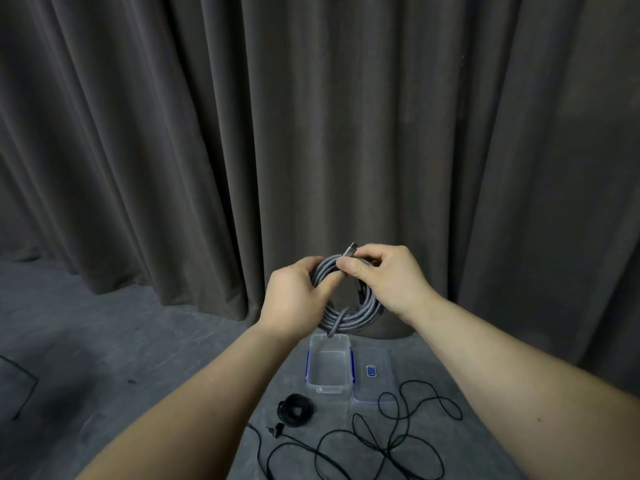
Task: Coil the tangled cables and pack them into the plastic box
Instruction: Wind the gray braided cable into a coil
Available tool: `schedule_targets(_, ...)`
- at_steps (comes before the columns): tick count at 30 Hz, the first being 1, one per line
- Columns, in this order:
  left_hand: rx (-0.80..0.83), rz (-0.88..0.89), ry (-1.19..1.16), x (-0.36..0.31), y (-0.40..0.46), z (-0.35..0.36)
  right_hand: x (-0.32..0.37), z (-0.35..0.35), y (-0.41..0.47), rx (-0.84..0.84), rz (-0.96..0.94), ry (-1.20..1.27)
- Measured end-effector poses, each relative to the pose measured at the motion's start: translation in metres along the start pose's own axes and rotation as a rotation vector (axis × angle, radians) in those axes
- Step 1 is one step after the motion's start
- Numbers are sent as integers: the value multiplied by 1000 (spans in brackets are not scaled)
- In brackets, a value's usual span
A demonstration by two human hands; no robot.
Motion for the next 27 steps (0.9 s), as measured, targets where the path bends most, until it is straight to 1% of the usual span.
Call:
schedule_targets(2, -41, -35, 10, 2, 2, -1, -3, 1, 0, 21, 45, 53)
schedule_targets(5, -157, -151, -11, 9, 7, -6, -13, 7, -2, 129, 186, 110)
schedule_targets(6, -166, -185, -9, 12, 9, -8, -16, 9, -4, 166, 222, 104)
schedule_targets(8, -134, -221, 4, 18, 9, -8, -18, 9, -7, 195, 240, 100)
schedule_targets(10, -103, -217, 41, 19, 8, -8, -15, 5, -5, 192, 192, 78)
schedule_targets(14, -57, -77, 60, 14, 7, -8, -9, 3, 2, 201, 127, -9)
schedule_targets(16, -19, -70, 65, 15, 7, -6, -8, 3, 4, 134, 79, -58)
schedule_targets(20, -59, -150, 53, 18, 5, -2, -15, -2, 3, -145, 35, -13)
schedule_targets(21, -67, -159, 49, 18, 5, -1, -16, -2, 1, -192, 20, -58)
schedule_targets(22, -76, -166, 46, 18, 5, 0, -17, 0, -2, -198, 13, -130)
schedule_targets(24, -88, -181, 52, 18, 5, 0, -21, 8, -7, -109, 52, -268)
schedule_targets(25, -91, -193, 53, 19, 5, 0, -23, 12, -9, -49, 98, -290)
schedule_targets(27, -77, -212, 71, 23, 4, 0, -30, 18, -13, 62, 206, -216)
Point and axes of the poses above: each hand's wrist, its own y-axis towards the middle knuckle, its own z-axis out of the palm, x = y × z, the point moved 4 cm from there along y, towards the middle knuckle, and after that the axes turned 10 degrees about z, right-handed, at the moved point
